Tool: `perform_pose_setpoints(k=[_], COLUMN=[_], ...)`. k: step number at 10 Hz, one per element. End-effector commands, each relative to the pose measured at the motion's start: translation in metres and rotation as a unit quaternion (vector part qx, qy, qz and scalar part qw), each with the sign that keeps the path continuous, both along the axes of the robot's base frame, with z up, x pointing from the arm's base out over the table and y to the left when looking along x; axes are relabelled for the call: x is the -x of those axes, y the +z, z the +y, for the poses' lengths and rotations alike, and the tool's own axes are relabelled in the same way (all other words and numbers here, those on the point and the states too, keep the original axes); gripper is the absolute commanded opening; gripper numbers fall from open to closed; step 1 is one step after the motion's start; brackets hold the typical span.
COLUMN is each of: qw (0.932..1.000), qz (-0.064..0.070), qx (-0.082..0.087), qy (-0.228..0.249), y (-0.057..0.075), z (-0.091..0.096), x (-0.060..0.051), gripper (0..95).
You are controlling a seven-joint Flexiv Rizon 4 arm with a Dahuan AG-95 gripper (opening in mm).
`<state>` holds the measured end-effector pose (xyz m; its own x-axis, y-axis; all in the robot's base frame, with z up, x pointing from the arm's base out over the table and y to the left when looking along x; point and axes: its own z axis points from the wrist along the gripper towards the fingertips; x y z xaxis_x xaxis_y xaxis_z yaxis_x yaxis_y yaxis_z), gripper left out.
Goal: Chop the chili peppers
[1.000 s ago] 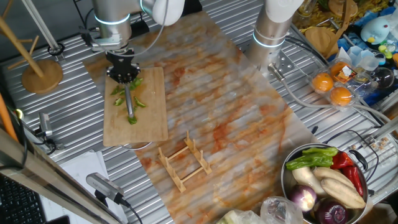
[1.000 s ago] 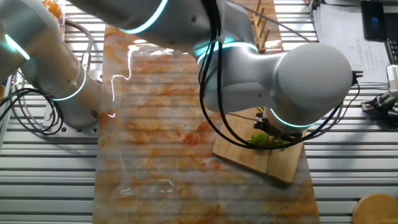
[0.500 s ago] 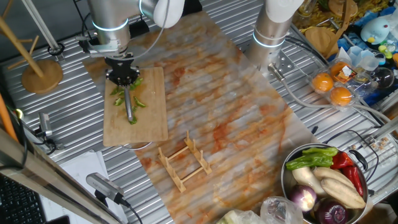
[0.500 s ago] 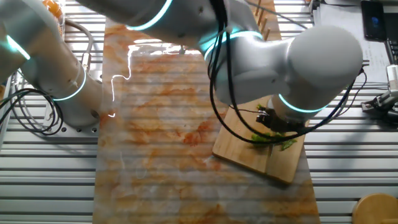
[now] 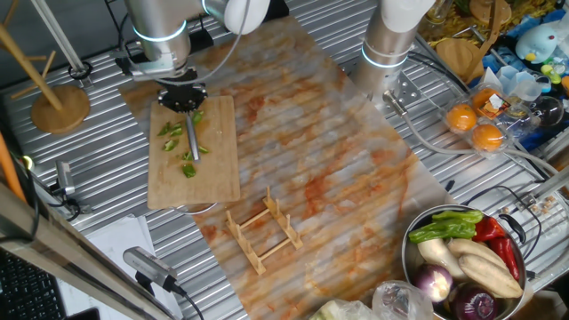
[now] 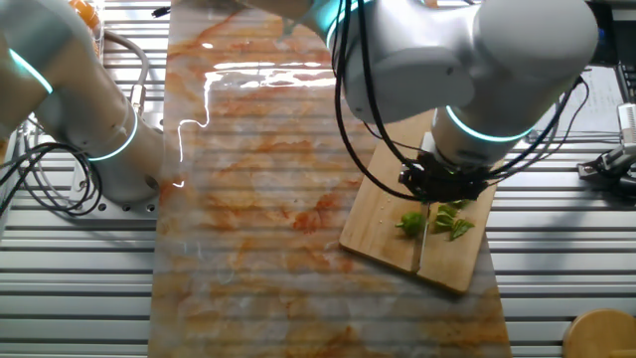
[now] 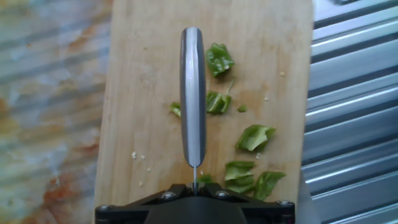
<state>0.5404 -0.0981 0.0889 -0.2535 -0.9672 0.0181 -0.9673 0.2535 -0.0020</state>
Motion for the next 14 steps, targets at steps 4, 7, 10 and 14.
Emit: perform_pose_setpoints(k=[4,7,10,14], qw=[0.9992,0.999,0.9987,0.9979], qz=[-0.009,-0.004,0.002,0.028], qx=[0.019,0.024,0.027,0.014], qy=[0.033,0.038,0.044,0.056], y=[-0.004,-0.004,-0.003,-0.01], z=[-0.004,-0.007,-0.007,-0.013], x=[0.002,0.004,0.005,-0.012], gripper=[0.0,0.0,0.0,0.0])
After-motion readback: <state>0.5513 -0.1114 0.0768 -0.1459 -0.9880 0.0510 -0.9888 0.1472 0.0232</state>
